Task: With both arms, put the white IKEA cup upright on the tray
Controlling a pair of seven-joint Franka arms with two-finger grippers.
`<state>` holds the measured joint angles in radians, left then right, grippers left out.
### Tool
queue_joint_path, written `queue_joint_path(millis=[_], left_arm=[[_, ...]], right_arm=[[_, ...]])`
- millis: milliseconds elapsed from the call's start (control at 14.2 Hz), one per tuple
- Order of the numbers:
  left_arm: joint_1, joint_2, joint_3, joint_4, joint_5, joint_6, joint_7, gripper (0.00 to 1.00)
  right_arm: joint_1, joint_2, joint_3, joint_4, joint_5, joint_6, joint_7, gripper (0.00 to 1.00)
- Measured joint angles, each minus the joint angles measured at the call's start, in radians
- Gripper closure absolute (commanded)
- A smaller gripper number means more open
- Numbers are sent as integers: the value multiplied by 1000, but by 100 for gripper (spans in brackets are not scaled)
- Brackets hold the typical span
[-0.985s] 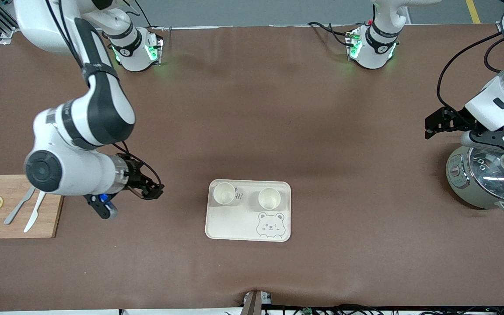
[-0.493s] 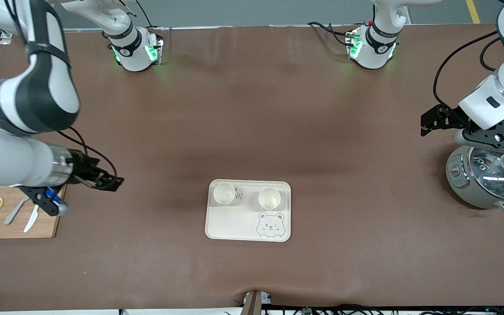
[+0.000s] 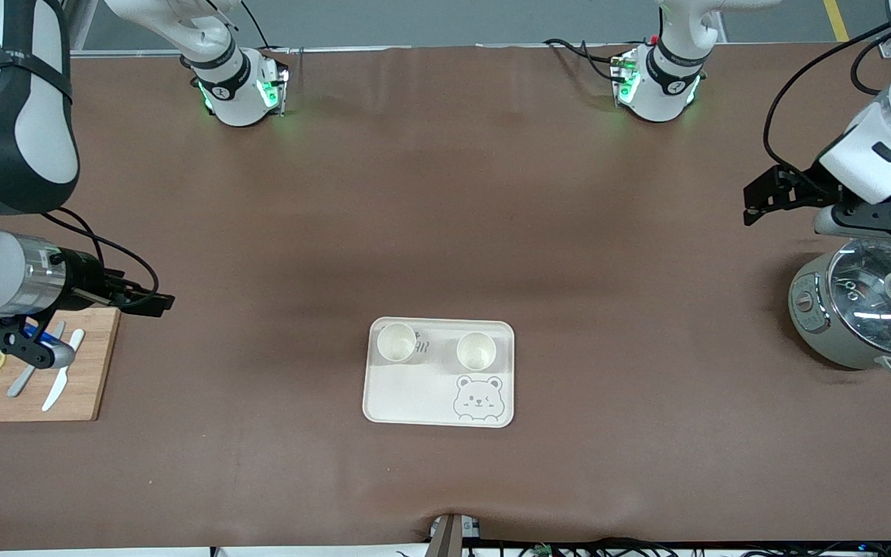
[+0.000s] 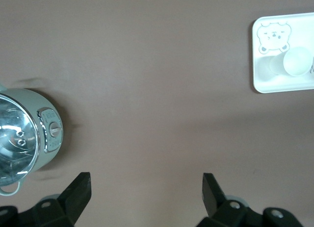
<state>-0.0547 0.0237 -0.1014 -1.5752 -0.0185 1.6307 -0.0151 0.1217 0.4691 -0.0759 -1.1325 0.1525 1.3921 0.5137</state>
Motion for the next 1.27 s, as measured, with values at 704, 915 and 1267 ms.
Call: queue_joint_path(millis=[704,915,1267], left_arm=[[6,0,-10,4,0,-12,-13,0],[6,0,-10,4,0,-14,-14,0],[7,0,-10,4,0,-15,-17,0]], right_arm=[[-41,-159,0,-5,-77,-74,-244,0],[-59,-225,-1,-92,-82,-51,-249,0],[-78,-300,-1,-166,-100,0,-253,0]])
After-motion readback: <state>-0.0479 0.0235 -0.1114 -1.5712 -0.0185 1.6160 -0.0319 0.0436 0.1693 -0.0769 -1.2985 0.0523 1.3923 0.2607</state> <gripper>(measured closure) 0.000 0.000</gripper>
